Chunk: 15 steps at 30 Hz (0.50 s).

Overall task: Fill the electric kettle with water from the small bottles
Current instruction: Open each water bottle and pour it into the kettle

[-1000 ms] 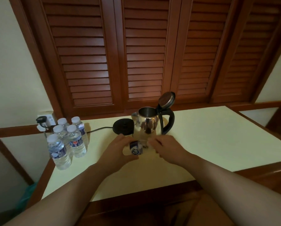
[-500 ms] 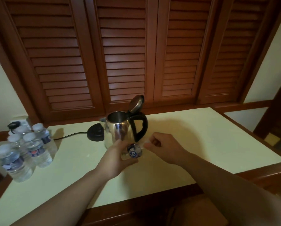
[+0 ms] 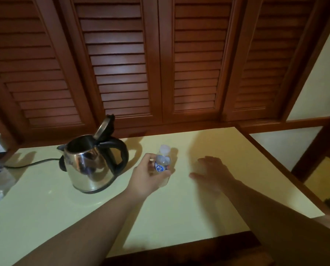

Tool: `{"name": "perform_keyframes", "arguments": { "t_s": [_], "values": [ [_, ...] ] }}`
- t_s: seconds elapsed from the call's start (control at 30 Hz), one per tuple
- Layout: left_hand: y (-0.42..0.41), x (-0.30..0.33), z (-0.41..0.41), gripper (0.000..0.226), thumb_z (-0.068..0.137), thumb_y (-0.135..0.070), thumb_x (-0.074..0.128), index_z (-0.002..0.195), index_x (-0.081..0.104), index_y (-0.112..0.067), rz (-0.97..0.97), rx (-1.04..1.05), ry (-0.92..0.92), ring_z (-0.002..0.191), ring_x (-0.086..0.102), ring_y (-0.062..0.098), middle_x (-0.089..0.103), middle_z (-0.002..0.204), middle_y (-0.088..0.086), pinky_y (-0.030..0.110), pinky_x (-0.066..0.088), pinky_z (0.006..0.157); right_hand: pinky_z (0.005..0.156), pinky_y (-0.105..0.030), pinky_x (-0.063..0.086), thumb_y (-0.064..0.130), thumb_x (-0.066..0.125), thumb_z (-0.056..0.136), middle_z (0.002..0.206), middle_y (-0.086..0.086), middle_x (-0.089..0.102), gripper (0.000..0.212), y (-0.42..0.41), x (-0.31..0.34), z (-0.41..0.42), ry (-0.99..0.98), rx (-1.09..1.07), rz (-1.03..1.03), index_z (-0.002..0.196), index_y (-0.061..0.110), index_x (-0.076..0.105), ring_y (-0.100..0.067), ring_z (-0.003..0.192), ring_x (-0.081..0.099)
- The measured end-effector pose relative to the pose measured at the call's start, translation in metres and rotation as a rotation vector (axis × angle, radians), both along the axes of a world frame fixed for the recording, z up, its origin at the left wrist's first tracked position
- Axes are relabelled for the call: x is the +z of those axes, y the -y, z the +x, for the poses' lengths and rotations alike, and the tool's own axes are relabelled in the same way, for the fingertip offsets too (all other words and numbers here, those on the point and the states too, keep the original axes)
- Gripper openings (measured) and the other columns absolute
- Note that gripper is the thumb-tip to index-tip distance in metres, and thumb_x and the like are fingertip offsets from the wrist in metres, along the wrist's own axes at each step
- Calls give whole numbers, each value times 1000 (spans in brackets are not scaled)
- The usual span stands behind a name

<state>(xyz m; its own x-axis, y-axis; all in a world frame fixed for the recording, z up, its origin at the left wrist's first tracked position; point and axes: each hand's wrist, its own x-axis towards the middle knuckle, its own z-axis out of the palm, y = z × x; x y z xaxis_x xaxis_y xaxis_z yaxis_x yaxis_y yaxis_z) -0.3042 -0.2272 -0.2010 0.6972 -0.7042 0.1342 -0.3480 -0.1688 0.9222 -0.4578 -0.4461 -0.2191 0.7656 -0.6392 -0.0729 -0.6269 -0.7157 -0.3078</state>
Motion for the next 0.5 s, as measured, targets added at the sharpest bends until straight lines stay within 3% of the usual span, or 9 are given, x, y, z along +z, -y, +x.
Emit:
{"name": "perform_keyframes", "arguments": {
  "t_s": [0.17,0.27,0.4,0.5],
  "values": [
    [51,1,12,43,80,-21,84,112,55,-20,29,63,-16,88,73,14,73,100,-7,38,59,82,127,-57,1,93,31,81,174,-3,1,102,30,-20,7,-30,41,-40,163,35,13,-27,159,-1],
    [77,3,26,44,83,-20,84,115,53,-22,51,80,16,86,70,6,71,101,-12,19,55,69,126,-58,1,98,19,75,174,-3,5,107,37,-30,12,-21,61,-99,162,36,15,-24,159,0],
    [111,5,46,41,85,-19,82,116,55,-19,55,132,6,88,68,10,67,98,-16,19,51,72,127,-57,-1,98,17,77,174,-2,0,107,43,-34,12,-47,77,-107,164,36,11,-23,159,-4],
    [131,7,58,40,88,-14,80,118,54,-15,64,149,-21,81,64,2,66,96,-13,5,46,59,127,-55,-3,98,19,77,174,-1,-1,106,43,-34,13,-39,67,-107,164,37,10,-21,159,-6]
  ]
}}
